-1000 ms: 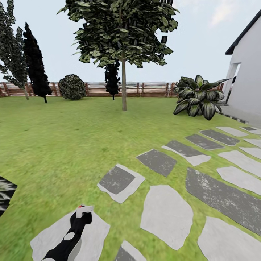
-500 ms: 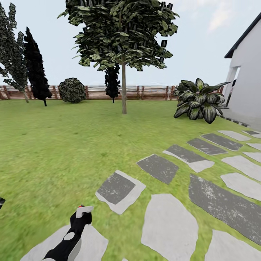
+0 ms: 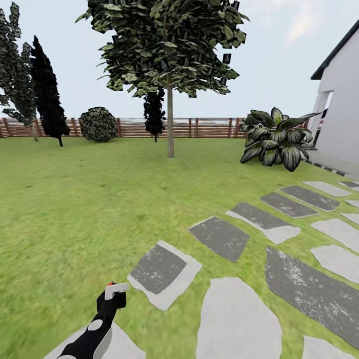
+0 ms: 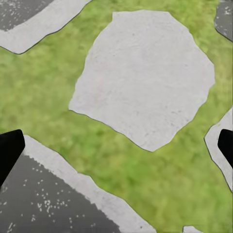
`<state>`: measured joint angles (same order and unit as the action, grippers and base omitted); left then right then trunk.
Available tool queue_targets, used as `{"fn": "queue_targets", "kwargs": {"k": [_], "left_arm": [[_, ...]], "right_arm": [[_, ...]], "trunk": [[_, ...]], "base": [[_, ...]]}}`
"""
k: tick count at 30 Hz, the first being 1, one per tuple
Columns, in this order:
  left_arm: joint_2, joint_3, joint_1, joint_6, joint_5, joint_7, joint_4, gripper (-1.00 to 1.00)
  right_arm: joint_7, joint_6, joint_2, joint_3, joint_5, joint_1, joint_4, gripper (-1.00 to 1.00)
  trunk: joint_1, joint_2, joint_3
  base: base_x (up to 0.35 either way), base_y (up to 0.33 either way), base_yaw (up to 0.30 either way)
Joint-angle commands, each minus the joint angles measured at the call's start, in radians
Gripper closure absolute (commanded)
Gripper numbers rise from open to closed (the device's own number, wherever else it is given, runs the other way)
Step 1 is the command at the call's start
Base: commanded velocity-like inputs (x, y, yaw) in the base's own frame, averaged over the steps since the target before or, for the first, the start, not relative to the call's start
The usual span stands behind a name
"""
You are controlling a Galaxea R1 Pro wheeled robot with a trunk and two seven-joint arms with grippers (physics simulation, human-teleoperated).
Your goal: In the garden, pick up the pesticide atomizer on the floor and spray pesticide onto both trees until each tree trunk is fully covered.
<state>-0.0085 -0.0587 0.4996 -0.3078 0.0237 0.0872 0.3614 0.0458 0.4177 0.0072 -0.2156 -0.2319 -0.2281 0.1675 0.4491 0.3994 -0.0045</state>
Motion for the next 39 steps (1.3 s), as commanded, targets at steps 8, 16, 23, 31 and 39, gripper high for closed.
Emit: {"fn": "queue_targets", "kwargs": {"k": [8,16,23,31,39], "left_arm": [[-0.001,-0.004,0.001,-0.003,0.002,-0.001,-0.001,1.00],[-0.001,-0.003,0.001,-0.004,0.002,-0.001,-0.001,1.00],[-0.001,-0.003,0.001,-0.004,0.002,-0.001,-0.001,1.00],[-0.001,-0.003,0.001,-0.004,0.002,-0.001,-0.001,1.00],[-0.001,-0.004,0.001,-0.004,0.002,-0.001,-0.001,1.00]], "right_arm": [[0.005,0.003,0.000,-0.005,-0.010,0.000,-0.001,-1.00],[0.005,0.003,0.000,-0.005,-0.010,0.000,-0.001,-1.00],[0.005,0.003,0.000,-0.005,-0.010,0.000,0.000,-1.00],[0.005,0.003,0.000,-0.005,-0.010,0.000,-0.001,-1.00],[0.005,0.003,0.001,-0.005,-0.010,0.000,-0.001,-1.00]], "trunk": [[0.001,0.001,0.000],[0.001,0.001,0.000],[0.001,0.001,0.000],[0.001,0.001,0.000],[0.001,0.001,0.000]], "base": [[0.350,0.000,0.000],[0.350,0.006,0.000],[0.350,0.063,0.000],[0.350,0.075,0.000],[0.350,0.076,0.000]]}}
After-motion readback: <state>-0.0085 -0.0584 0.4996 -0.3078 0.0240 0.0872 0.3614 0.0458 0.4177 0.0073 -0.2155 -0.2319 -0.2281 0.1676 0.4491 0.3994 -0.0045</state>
